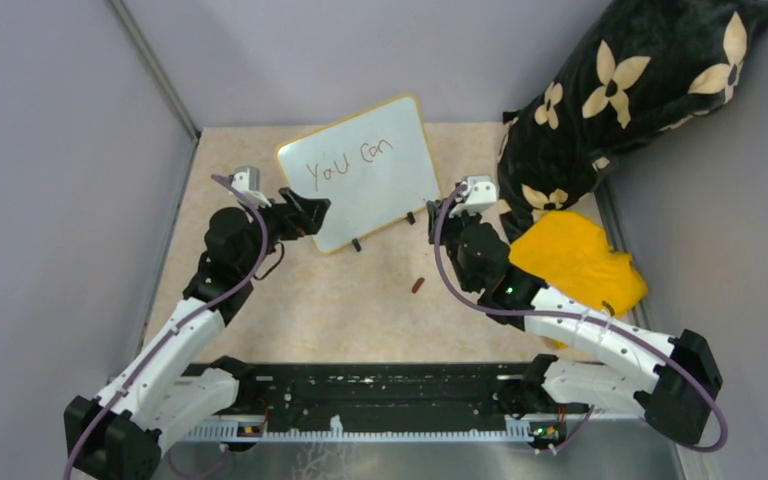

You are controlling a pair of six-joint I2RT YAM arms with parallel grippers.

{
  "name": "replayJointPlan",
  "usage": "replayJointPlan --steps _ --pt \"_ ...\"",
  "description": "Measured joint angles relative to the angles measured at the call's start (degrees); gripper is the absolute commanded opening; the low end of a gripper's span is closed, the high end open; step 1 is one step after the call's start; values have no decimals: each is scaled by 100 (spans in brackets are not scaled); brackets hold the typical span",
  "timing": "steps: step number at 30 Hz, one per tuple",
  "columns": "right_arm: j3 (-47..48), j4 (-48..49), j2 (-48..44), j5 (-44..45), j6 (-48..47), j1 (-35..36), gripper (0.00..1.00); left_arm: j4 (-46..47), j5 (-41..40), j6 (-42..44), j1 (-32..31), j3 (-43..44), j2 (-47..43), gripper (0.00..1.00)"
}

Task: Write a sentence on the whiteboard

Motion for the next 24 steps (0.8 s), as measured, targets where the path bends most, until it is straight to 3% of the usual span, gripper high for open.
replayJointPlan --steps 9,24 --pt "-264 251 -188 17 144 0 0 684 1349 -442 1687 -369 527 98" --pt "-413 297 -492 -623 339 0 0 2889 3532 122 2350 -966 2098 96"
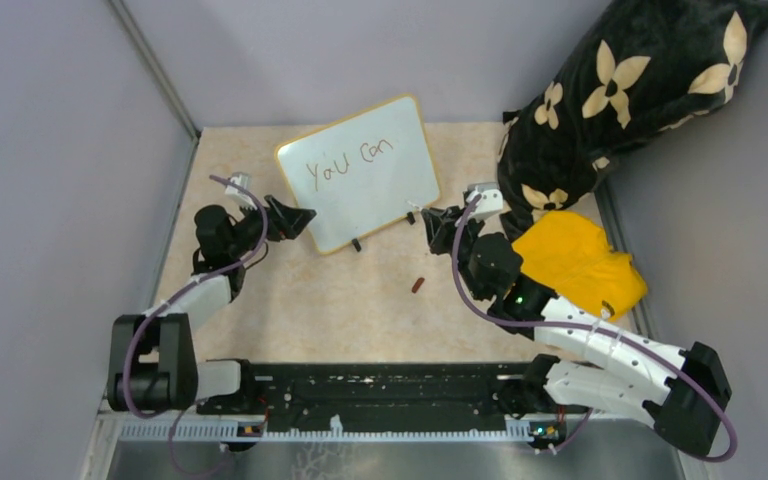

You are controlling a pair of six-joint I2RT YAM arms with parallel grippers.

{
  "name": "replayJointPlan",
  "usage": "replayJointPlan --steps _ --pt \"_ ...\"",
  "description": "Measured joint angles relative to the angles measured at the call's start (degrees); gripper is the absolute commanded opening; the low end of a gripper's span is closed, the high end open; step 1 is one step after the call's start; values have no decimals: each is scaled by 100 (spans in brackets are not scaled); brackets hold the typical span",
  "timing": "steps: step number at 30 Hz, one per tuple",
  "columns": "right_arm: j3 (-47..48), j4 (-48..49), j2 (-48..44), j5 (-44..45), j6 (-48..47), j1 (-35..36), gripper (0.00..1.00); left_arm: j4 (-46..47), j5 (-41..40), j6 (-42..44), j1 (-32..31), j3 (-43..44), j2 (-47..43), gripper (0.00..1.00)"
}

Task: Write a sentence on the whiteboard

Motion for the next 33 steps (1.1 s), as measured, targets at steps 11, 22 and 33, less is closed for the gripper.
replayJointPlan --steps 11,22,33 --pt "0 20 -59 -138 0 0 0 264 918 122 852 -70 841 98" --pt "0 101 -59 -236 -4 0 0 -413 -234 192 850 74 -101 98" --pt "-2 129 -59 -402 -9 0 0 -2251 -3432 -1589 837 546 -402 98"
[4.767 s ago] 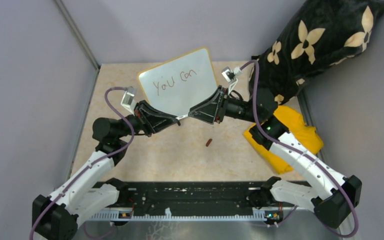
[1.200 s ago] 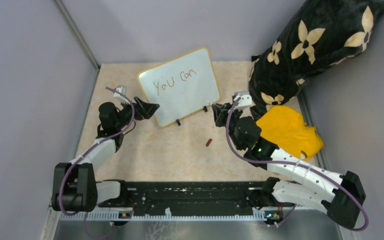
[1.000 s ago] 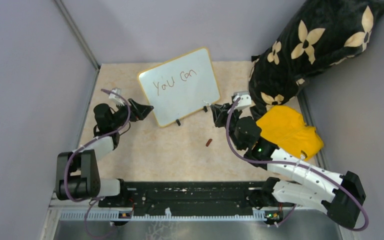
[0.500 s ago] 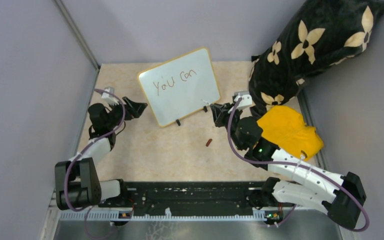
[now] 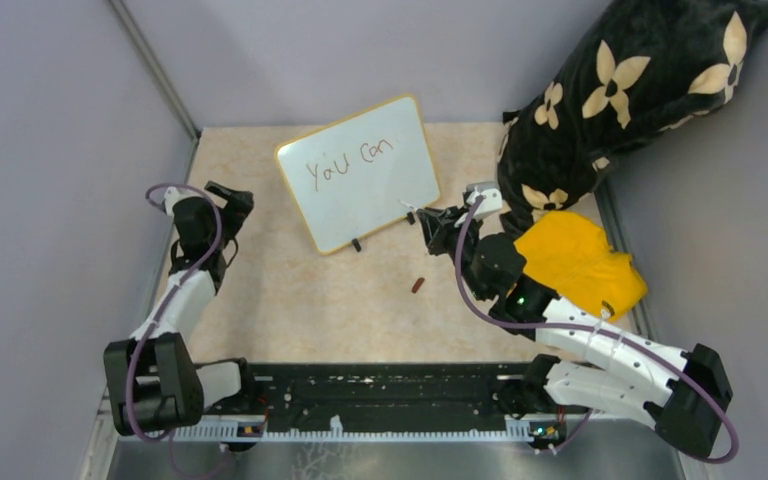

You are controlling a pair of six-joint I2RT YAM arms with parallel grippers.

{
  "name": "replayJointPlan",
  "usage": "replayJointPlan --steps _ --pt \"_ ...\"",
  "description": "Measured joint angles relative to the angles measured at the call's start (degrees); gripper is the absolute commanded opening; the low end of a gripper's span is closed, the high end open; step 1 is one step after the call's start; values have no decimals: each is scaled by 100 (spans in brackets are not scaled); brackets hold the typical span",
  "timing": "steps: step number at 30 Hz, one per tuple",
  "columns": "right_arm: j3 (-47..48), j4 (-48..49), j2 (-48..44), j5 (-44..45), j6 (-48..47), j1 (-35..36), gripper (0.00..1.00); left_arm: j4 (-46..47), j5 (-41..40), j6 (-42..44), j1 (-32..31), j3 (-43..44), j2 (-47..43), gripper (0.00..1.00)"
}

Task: Write a sentence on the whiteboard

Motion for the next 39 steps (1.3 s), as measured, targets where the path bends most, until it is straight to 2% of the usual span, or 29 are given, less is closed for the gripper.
replayJointPlan --steps 4,10,14,20,27,33,39 --pt "0 0 2 -15 -2 0 0 -424 -564 -201 -81 286 42 98" --pt "0 0 2 -13 -46 0 0 -881 -758 -133 -111 828 452 98" --pt "0 0 2 -13 -66 0 0 -717 -291 721 -114 922 697 98" --pt "0 -2 7 -13 -142 0 0 173 1056 1539 15 131 678 98" --pt "2 0 98 -105 -192 0 0 1460 2957 1569 22 -273 922 98" --pt "2 0 227 -396 -192 0 0 3558 4723 787 28 -358 2208 83" --pt "9 13 380 -610 -192 0 0 5947 5569 -236 31 -654 3471 64"
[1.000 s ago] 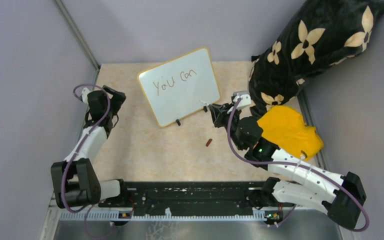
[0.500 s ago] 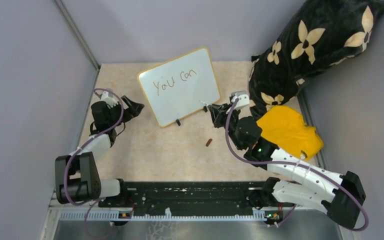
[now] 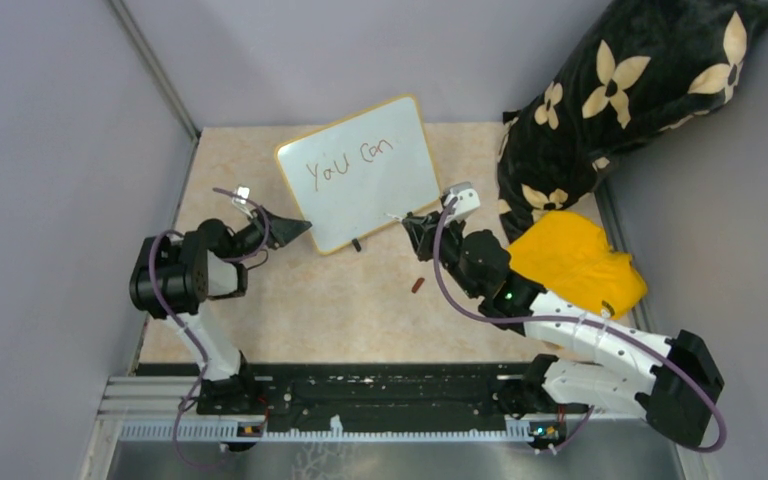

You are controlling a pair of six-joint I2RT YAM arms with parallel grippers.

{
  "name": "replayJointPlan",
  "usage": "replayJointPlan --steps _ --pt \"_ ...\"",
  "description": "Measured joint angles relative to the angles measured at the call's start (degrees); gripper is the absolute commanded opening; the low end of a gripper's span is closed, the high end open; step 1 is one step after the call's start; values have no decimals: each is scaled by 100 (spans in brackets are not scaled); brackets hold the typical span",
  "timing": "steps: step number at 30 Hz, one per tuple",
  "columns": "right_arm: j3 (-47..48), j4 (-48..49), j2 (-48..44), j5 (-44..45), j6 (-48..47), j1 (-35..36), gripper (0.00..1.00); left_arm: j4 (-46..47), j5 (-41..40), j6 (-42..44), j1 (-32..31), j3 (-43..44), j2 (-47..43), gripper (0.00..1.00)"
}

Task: Write a sentence on the whiteboard

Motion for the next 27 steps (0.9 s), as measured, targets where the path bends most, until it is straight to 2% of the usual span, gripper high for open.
replayJointPlan --steps 3,7,14,21,27 --pt "28 26 192 -142 -4 0 0 887 177 -404 0 22 522 58" --pt "151 101 538 -319 -9 0 0 1314 264 -605 0 48 960 53" --pt "201 584 1023 -428 -4 0 0 1421 275 -625 0 85 1394 52" --pt "317 1102 1554 -382 -2 0 0 1429 275 -608 -17 87 1471 52" --pt "385 1287 1766 -387 2 0 0 1445 275 -446 -101 85 1464 46"
